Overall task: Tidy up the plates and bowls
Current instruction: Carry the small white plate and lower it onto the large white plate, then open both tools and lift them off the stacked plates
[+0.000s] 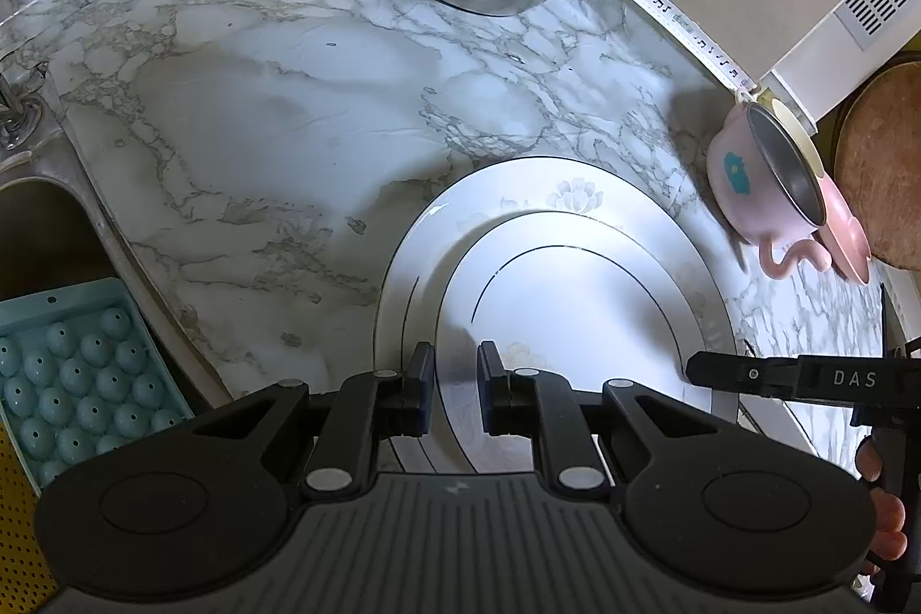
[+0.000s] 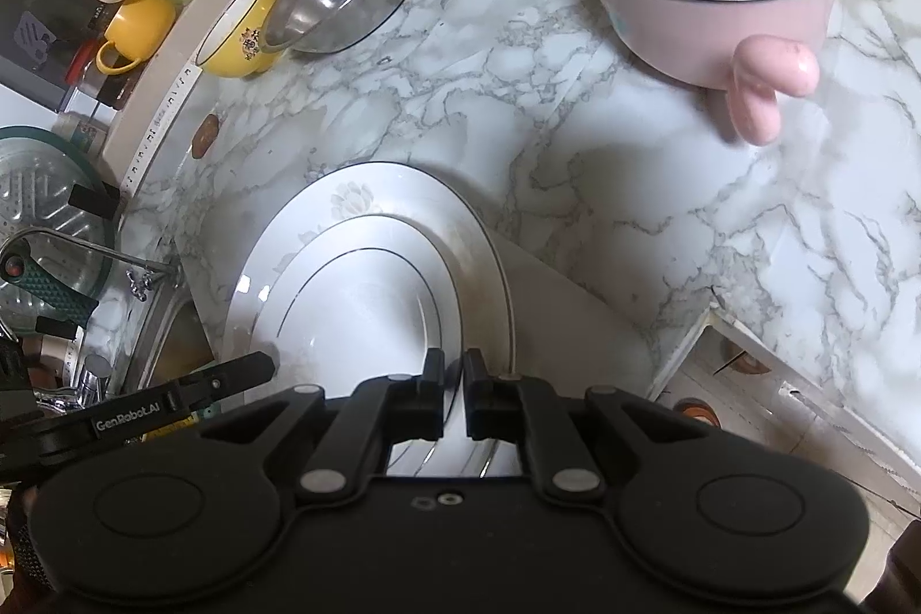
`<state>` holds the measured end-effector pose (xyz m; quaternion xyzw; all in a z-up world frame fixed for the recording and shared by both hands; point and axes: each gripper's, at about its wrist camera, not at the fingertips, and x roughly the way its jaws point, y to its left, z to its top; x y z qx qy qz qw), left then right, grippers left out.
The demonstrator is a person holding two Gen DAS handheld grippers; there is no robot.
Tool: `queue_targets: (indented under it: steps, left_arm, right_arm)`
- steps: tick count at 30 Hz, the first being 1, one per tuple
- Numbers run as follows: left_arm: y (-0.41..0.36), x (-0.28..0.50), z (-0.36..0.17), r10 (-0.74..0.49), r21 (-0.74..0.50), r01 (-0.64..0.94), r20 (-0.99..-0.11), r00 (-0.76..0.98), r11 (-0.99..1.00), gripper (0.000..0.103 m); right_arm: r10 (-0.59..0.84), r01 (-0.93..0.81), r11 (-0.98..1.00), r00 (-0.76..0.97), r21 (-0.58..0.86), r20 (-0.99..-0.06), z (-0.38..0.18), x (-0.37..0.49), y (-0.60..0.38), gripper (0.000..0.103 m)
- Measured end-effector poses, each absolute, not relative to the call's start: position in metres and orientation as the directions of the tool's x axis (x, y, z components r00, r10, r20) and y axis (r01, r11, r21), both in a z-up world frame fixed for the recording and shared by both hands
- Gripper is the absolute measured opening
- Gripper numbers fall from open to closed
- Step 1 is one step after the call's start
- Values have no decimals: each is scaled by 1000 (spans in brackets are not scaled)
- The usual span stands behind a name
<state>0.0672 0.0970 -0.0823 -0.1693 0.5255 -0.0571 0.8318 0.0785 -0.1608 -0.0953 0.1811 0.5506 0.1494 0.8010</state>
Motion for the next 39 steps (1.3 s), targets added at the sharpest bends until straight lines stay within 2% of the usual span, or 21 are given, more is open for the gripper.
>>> queue_targets:
  steps: [17,28,39]
  left_arm:
    - [94,68,-82,-275,-326,-42,-855,440,944,15]
    - [93,61,-69,-223,-255,-2,-849,479,967,15]
    - [73,51,-43,-223,-228,60,-803,552,972,16]
  right_arm:
    - [411,-75,907,369,415,-834,-93,81,-157,9]
    - [378,-125,925,377,358,-846,-87,80,-150,9]
    - [386,-245,921,472,303,-792,-50,58,-144,10]
